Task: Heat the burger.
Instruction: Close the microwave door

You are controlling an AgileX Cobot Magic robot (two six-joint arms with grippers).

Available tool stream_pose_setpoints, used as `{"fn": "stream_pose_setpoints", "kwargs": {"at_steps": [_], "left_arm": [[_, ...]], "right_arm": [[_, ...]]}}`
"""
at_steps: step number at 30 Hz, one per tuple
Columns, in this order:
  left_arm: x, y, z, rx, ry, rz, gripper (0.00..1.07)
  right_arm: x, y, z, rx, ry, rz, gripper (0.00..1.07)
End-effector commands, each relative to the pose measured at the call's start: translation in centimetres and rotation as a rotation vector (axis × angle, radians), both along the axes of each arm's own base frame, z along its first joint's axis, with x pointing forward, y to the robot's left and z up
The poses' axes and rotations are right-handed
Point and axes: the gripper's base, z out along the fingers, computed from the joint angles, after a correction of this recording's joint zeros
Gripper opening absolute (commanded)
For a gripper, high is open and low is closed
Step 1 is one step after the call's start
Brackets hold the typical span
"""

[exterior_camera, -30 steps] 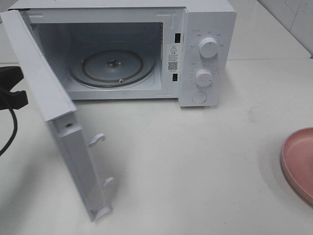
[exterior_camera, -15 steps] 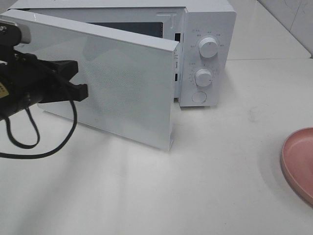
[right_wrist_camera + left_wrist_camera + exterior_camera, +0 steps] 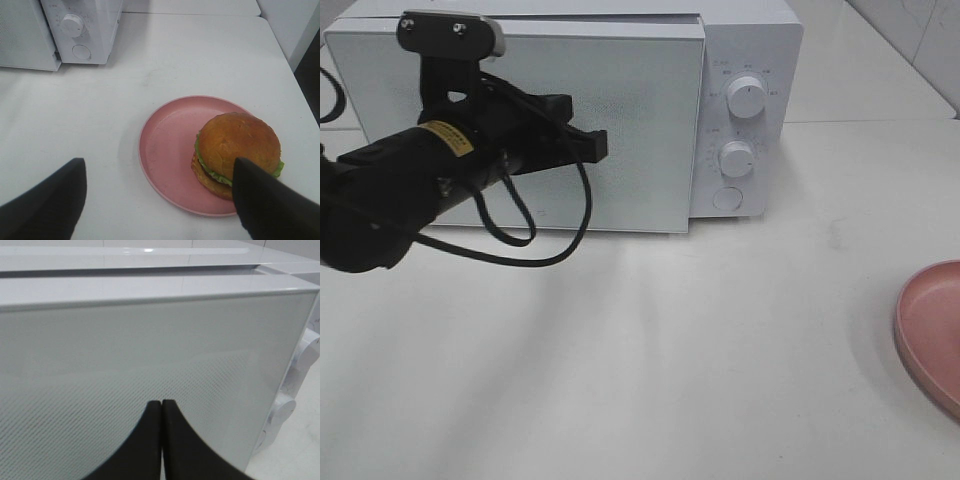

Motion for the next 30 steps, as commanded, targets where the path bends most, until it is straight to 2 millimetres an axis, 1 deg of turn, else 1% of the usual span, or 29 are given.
{"fn": "stream_pose_setpoints", "kwargs": {"at_steps": [1,2,3,5,7,8,10,14,16,20,21,22,24,25,29,30], "left_arm": [[0.7,-1.6,0.4,-0.004,-0.032,0.015,0.0],[0.7,-1.6,0.4,-0.004,-0.032,0.015,0.0],[1.2,-2.4,0.4,-0.004,-0.038,0.034,0.0],[1.5,-2.7,0.5,-0.003,-0.044,0.043,0.0],[2.1,-3.8,0.5,0.012,-0.048,0.05,0.0],[2.1,-3.8,0.5,0.012,-0.048,0.05,0.0],[3.2,-4.8,0.4,0.025,-0.056,0.076,0.0],[3.8,-5.1,0.4,0.025,-0.046,0.091,0.0],[4.8,-5.6,0.3,0.026,-0.023,0.131,0.0],[5.3,-6.0,0.3,0.026,-0.032,0.142,0.0],[5.6,-6.0,0.5,0.02,-0.036,0.147,0.0],[6.3,-6.1,0.5,0.013,-0.037,0.155,0.0],[6.7,-6.0,0.5,0.011,-0.033,0.159,0.0],[7.5,-5.8,0.5,0.007,-0.004,0.159,0.0],[7.3,-6.0,0.9,0.036,0.015,0.118,0.0],[6.8,-6.4,1.3,0.054,0.021,0.084,0.0]], "right_arm": [[-0.4,0.0,0.0,0.001,-0.029,-0.004,0.76],[-0.4,0.0,0.0,0.001,-0.029,-0.004,0.76],[-0.4,0.0,0.0,0.001,-0.029,-0.004,0.76],[-0.4,0.0,0.0,0.001,-0.029,-0.004,0.76],[-0.4,0.0,0.0,0.001,-0.029,-0.004,0.76],[-0.4,0.0,0.0,0.001,-0.029,-0.004,0.76],[-0.4,0.0,0.0,0.001,-0.029,-0.004,0.76],[-0.4,0.0,0.0,0.001,-0.029,-0.004,0.76],[-0.4,0.0,0.0,0.001,-0.029,-0.004,0.76],[-0.4,0.0,0.0,0.001,-0.029,-0.004,0.76],[-0.4,0.0,0.0,0.001,-0.029,-0.004,0.76],[-0.4,0.0,0.0,0.001,-0.029,-0.004,0.76],[-0.4,0.0,0.0,0.001,-0.029,-0.004,0.76],[-0.4,0.0,0.0,0.001,-0.029,-0.004,0.76],[-0.4,0.0,0.0,0.001,-0.029,-0.004,0.76],[-0.4,0.0,0.0,0.001,-0.029,-0.004,0.76]]}}
